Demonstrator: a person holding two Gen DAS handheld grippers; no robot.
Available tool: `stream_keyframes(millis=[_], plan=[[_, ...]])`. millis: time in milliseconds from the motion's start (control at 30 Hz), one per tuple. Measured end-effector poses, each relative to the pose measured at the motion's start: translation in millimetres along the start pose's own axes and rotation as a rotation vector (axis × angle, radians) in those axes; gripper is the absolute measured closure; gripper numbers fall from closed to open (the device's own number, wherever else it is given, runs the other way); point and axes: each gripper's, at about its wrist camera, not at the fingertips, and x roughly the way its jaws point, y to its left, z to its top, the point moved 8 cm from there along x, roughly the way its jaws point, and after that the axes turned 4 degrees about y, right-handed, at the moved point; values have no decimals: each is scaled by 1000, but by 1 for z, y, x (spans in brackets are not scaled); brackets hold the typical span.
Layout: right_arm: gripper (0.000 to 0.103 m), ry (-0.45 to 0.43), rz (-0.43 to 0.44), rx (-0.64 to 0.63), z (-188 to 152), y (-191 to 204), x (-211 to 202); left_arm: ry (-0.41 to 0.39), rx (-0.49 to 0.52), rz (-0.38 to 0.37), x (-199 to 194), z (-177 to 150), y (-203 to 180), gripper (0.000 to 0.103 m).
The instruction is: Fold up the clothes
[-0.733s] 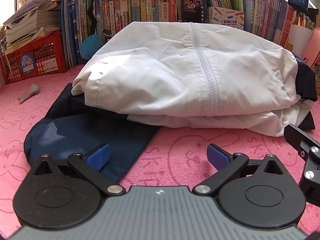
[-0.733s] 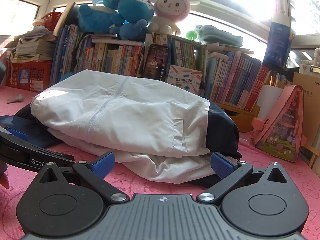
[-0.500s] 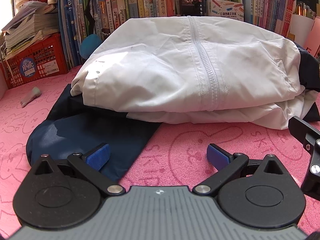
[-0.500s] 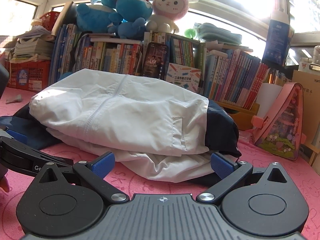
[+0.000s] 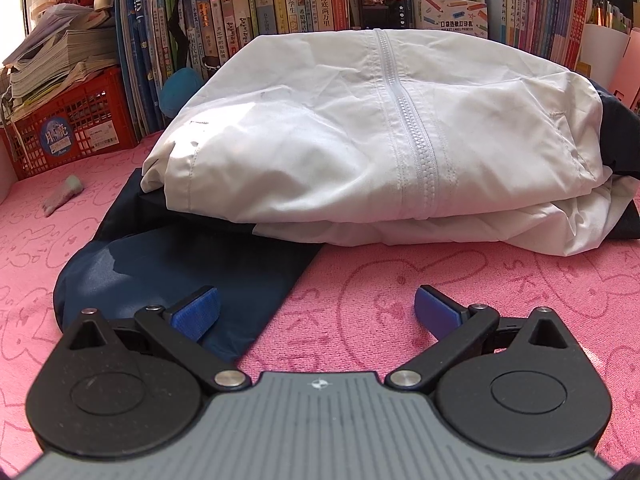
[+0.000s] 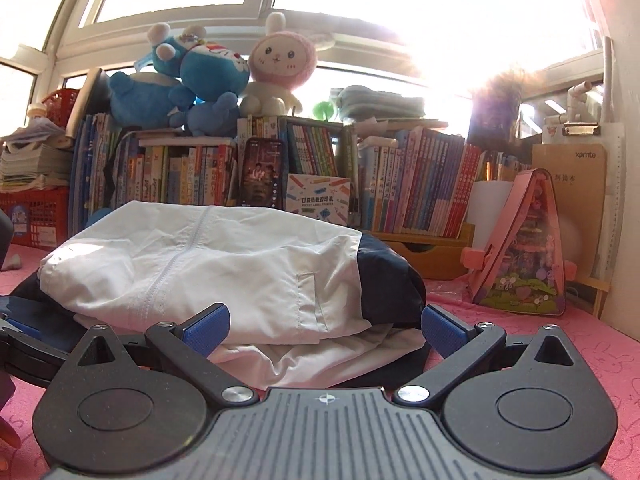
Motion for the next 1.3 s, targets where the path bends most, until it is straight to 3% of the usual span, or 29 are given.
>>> stream_keyframes(millis=[300, 467, 633, 767, 1033, 1300], plan=[[0, -69, -60, -52, 3, 7, -13, 2, 1, 0, 0, 0, 0, 0], [0, -19, -67, -40, 1, 4, -6, -1, -3, -12, 1, 1, 1, 0], [0, -45, -57, -21, 2, 1, -10, -38, -37, -56, -6, 4, 11, 0], [0, -41, -64, -15, 3, 0, -9, -78, -6, -25, -13, 9, 20, 0], [0, 6, -24, -60, -1, 11, -2, -60, -89, -53, -8, 2, 36, 0], [0, 37, 5, -80, -3, 16, 2, -54, -87, -42, -8, 1, 37, 0]])
